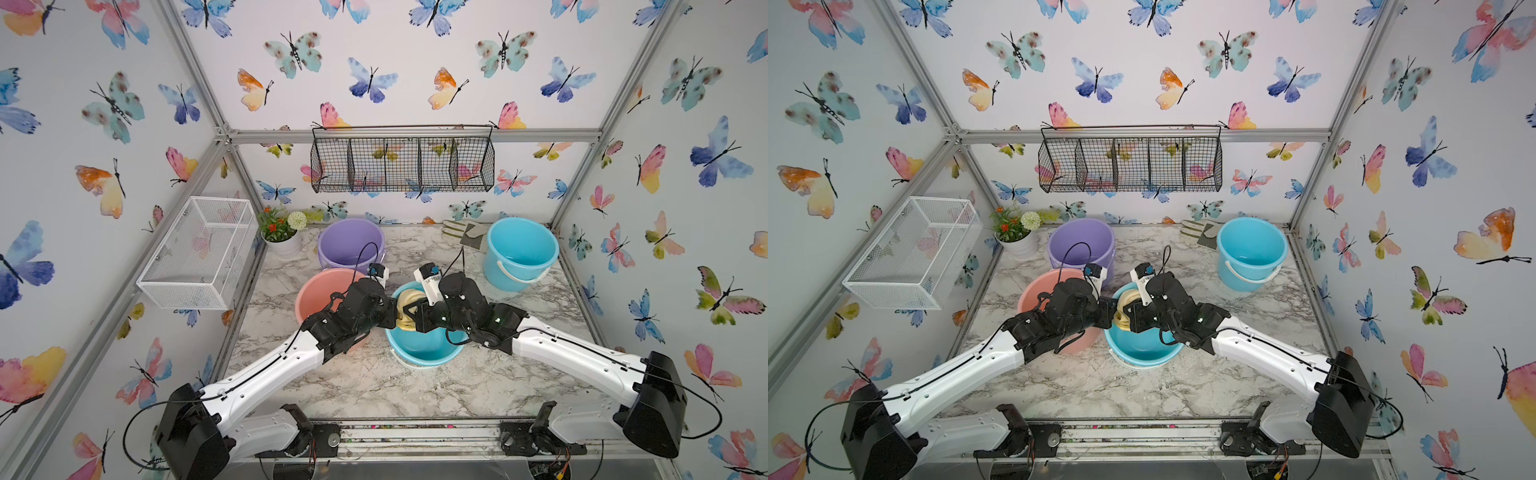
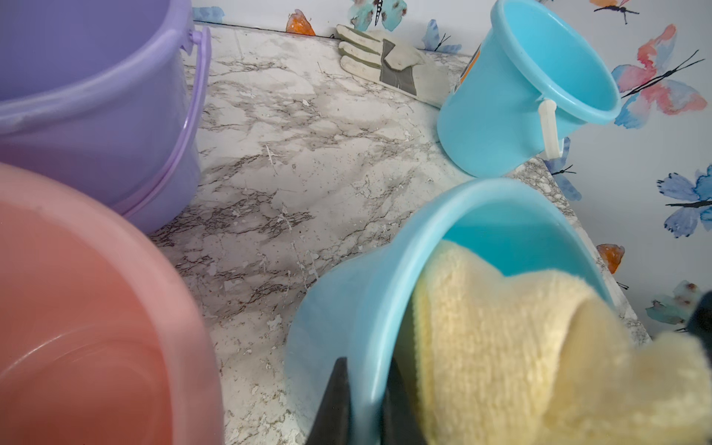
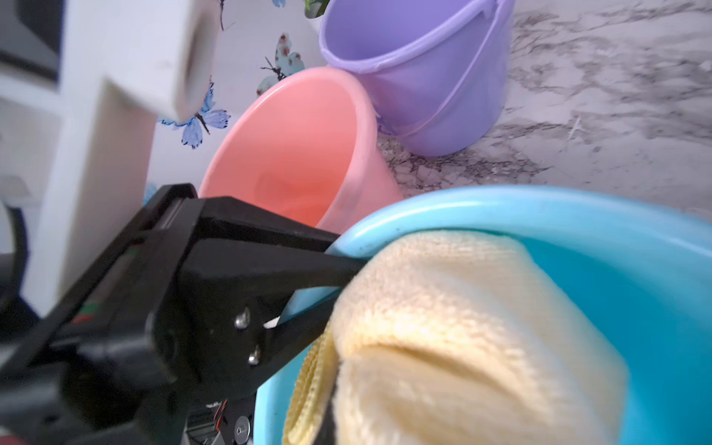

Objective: Wipe the inside of the bucket with a cloth
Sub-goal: Wipe the dirt from the inside of the bucket.

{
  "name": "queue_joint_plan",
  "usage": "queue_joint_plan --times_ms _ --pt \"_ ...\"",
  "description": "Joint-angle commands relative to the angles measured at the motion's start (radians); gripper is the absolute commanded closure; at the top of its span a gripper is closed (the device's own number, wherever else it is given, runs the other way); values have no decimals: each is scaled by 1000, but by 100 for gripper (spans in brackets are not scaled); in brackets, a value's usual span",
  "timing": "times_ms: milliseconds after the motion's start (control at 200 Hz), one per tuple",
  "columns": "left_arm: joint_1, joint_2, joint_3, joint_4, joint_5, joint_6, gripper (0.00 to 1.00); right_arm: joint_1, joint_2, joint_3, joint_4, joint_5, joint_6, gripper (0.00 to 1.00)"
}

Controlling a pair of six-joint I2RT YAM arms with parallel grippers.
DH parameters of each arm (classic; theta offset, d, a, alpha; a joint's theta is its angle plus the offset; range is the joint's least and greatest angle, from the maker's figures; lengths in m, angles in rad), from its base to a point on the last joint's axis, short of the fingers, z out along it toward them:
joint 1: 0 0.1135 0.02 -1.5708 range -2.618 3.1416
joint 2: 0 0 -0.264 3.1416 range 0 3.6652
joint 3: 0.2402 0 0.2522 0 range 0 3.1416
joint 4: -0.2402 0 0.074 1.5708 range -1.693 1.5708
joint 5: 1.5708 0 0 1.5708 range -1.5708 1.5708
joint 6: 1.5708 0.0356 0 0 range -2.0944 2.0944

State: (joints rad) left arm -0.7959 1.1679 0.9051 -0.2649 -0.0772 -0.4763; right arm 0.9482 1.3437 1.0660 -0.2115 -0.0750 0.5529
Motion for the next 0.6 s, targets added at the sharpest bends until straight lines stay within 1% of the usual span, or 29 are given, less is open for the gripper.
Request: queue_joint_plan --times_ms 0,165,245,330,455,531,596 --pt "-5 13 17 9 43 -7 100 4 -9 59 -147 175 -57 98" --pt "-4 14 24 7 43 -5 100 4 43 140 -364 366 -131 98" --pt "-5 12 27 1 41 -2 100 4 75 190 -483 464 -146 98" --pt "-5 10 27 0 36 1 100 4 108 235 -614 530 -145 98" --pt "-5 8 26 -2 28 2 100 4 144 281 -806 534 -99 98" --pt "-4 10 27 -1 24 3 100 4 150 294 -894 491 -66 98" --pt "-5 14 28 0 21 5 100 4 147 298 -950 430 -47 98"
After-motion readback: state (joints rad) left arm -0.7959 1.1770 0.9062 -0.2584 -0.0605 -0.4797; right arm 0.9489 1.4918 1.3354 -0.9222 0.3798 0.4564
